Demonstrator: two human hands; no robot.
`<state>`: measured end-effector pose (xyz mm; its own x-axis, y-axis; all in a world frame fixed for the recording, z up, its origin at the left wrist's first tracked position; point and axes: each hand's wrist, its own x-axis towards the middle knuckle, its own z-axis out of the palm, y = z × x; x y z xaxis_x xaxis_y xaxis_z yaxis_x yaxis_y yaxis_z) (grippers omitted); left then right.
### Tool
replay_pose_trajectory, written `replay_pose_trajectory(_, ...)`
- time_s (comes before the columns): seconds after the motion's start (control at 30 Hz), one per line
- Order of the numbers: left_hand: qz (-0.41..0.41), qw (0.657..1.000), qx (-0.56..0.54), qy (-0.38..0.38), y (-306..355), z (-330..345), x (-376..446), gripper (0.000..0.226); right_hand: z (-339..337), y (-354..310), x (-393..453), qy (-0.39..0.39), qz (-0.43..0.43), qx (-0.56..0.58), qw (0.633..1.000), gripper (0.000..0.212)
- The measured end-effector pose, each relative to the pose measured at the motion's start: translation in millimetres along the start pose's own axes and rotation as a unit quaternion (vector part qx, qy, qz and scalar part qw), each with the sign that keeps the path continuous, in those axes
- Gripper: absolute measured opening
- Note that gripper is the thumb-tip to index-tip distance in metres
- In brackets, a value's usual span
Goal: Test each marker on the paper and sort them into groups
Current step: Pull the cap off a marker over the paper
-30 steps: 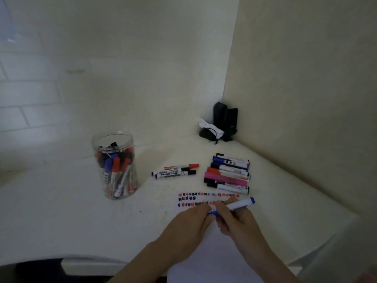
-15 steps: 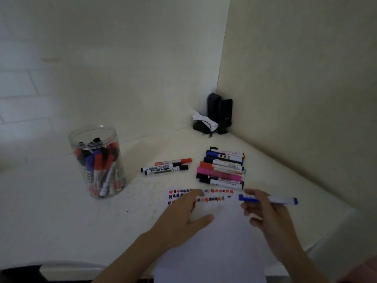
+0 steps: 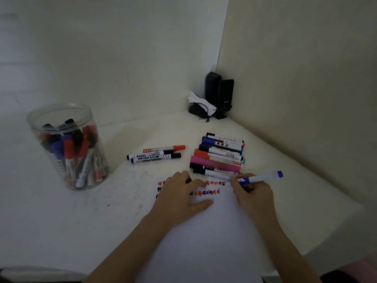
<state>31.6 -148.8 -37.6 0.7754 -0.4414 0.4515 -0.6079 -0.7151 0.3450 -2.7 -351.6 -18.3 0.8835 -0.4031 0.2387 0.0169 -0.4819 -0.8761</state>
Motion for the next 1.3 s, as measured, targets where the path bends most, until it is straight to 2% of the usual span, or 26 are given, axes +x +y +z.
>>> replay_pose_trajectory(0.17, -0.004, 1.0, -0.009, 0.004, -1.1, 0.6, -0.1, 0.054, 1.8, 1.9, -2.0, -0.02, 0.014, -0.025, 0.999, 0.026)
replay_pose_trajectory(0.73, -0.017, 1.0, -0.011, -0.003, 0.4, 0.3, -0.7, 0.055, 4.5, 5.7, -2.6, -0.025, -0.014, -0.017, 0.999, 0.01)
replay_pose_trajectory(0.97, -0.012, 1.0, -0.004, -0.006, -0.4, 0.8, -1.0, 0.055, 4.3, 8.5, -2.4, -0.01, -0.019, -0.015, 1.0, 0.016)
replay_pose_trajectory(1.17, -0.01, 1.0, -0.006, -0.001, -1.7, 1.9, -0.5, 0.054, 5.9, 8.4, -3.0, -0.024, -0.021, -0.008, 0.999, 0.009)
replay_pose_trajectory(1.3, -0.007, 1.0, -0.001, -0.007, -2.7, 2.1, -0.2, 0.055, 5.1, 9.6, -1.2, -0.019, -0.024, -0.013, 0.999, 0.014)
